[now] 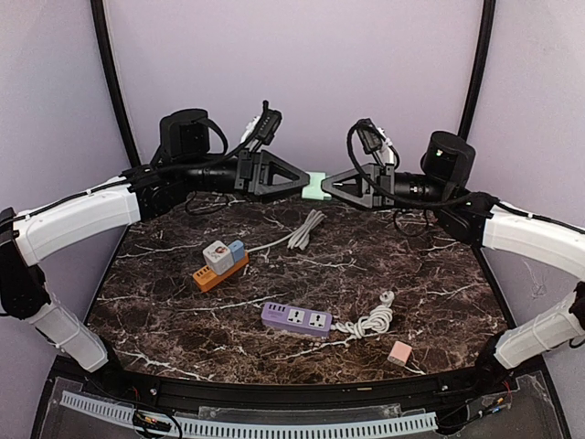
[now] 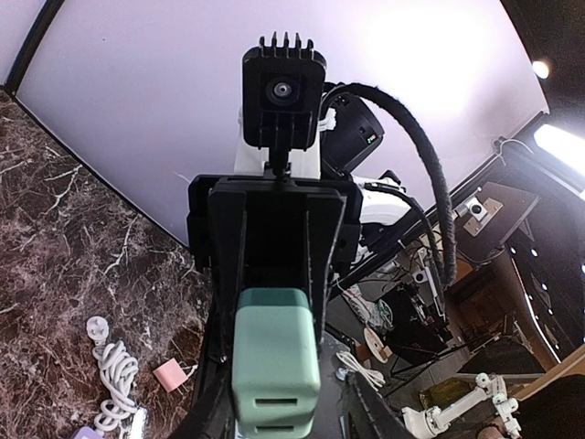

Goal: Insert the plug

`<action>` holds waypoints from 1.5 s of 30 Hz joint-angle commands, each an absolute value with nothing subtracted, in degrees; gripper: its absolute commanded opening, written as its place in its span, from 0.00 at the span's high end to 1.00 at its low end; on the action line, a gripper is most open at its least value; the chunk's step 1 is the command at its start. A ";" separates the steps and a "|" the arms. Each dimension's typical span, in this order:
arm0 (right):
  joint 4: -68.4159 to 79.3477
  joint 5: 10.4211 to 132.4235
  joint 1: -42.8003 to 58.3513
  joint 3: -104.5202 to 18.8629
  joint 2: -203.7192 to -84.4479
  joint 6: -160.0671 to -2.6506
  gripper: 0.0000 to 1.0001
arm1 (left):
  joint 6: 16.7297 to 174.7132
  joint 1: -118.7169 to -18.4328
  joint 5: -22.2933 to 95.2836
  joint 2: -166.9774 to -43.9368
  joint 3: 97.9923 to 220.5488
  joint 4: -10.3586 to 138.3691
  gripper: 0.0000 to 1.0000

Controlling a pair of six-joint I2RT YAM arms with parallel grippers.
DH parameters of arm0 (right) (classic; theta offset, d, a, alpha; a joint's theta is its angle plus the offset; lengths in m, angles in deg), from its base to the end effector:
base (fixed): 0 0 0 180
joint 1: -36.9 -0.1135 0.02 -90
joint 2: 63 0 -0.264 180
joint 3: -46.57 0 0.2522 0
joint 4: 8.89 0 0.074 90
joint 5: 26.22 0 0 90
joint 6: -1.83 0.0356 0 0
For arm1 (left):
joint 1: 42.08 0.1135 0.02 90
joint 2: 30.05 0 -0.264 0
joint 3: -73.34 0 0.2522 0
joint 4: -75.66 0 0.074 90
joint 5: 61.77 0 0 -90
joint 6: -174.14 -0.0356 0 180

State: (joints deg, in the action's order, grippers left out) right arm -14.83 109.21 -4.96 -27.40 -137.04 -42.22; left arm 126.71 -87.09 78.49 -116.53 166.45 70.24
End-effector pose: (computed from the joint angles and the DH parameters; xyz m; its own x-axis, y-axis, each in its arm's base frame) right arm 0.2051 0.2178 0.3771 -0.6630 0.0832 -0.7440 -0.7473 -0.0144 0.6643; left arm 0.2288 -0.2676 0.4082 -0.6626 0.0511 -0.7473 0.7433 -0.0777 -0.6644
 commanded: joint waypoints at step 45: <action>11.74 100.38 3.72 -30.77 -127.90 -62.23 0.12 | 105.28 -87.16 70.27 -114.45 168.60 44.96 0.99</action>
State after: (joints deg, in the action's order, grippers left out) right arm 4.93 104.95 1.81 -30.09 -131.21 -56.03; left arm 114.56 -87.33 73.34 -117.53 167.50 52.78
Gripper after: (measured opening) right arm 0.880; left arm 0.233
